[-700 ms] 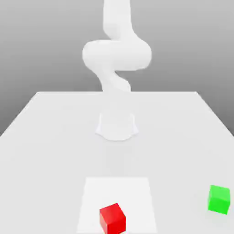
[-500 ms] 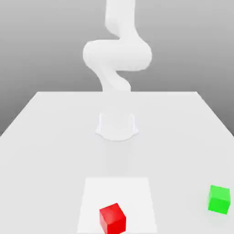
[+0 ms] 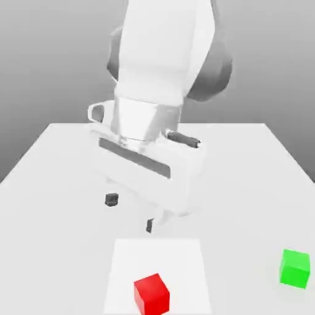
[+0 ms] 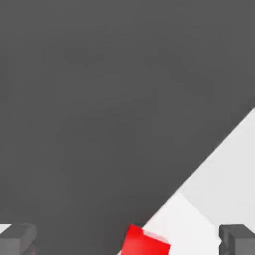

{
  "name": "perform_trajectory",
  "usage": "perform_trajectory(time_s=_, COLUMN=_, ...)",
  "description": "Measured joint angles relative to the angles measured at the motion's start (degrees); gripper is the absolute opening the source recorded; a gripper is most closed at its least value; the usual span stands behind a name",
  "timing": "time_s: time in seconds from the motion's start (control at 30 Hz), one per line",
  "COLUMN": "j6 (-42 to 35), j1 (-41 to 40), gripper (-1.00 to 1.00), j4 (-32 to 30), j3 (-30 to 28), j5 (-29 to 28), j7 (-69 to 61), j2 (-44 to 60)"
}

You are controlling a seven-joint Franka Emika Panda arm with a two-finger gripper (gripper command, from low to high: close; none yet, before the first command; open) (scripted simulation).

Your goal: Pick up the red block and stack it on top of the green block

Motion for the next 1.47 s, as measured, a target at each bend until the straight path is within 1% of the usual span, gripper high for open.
perform_trajectory(time_s=0.1, j6=2.4, j1=0.3, gripper=0.00, j4=-1.0, j3=-0.2, j5=1.7, j7=4.9, j2=5.3)
perform_trajectory(time_s=0.2, j6=5.1, j1=0.5, gripper=0.00, j4=-1.9, j3=0.1, j5=4.9, j7=8.4, j2=10.2)
perform_trajectory(time_s=0.33, j6=11.2, j1=2.5, gripper=0.00, j4=-1.0, j3=-2.6, j5=2.5, j7=11.9, j2=18.1)
perform_trajectory(time_s=0.37, j6=12.9, j1=3.4, gripper=-1.00, j4=-0.7, j3=-3.7, j5=1.4, j7=12.7, j2=20.2)
perform_trajectory(time_s=0.6, j6=13.4, j1=3.5, gripper=-1.00, j4=-0.6, j3=-3.8, j5=1.2, j7=12.9, j2=20.7)
perform_trajectory(time_s=0.77, j6=6.4, j1=1.6, gripper=-1.00, j4=-2.1, j3=-0.4, j5=5.9, j7=8.9, j2=12.1)
perform_trajectory(time_s=0.83, j6=5.0, j1=3.2, gripper=-1.00, j4=-1.9, j3=2.5, j5=5.6, j7=5.3, j2=11.0)
perform_trajectory(time_s=1.2, j6=-0.2, j1=14.8, gripper=-1.00, j4=-0.2, j3=20.0, j5=1.8, j7=-17.3, j2=9.4)
perform_trajectory(time_s=1.27, j6=1.4, j1=16.8, gripper=-1.00, j4=0.3, j3=19.6, j5=-1.4, j7=-16.7, j2=12.0)
perform_trajectory(time_s=1.37, j6=5.4, j1=20.6, gripper=-1.00, j4=0.9, j3=15.3, j5=-7.4, j7=-12.9, j2=17.4)
perform_trajectory(time_s=1.4, j6=6.3, j1=21.5, gripper=1.00, j4=1.0, j3=14.2, j5=-8.8, j7=-11.9, j2=18.6)
perform_trajectory(time_s=1.47, j6=6.4, j1=21.5, gripper=1.00, j4=1.0, j3=14.2, j5=-8.8, j7=-12.0, j2=18.6)
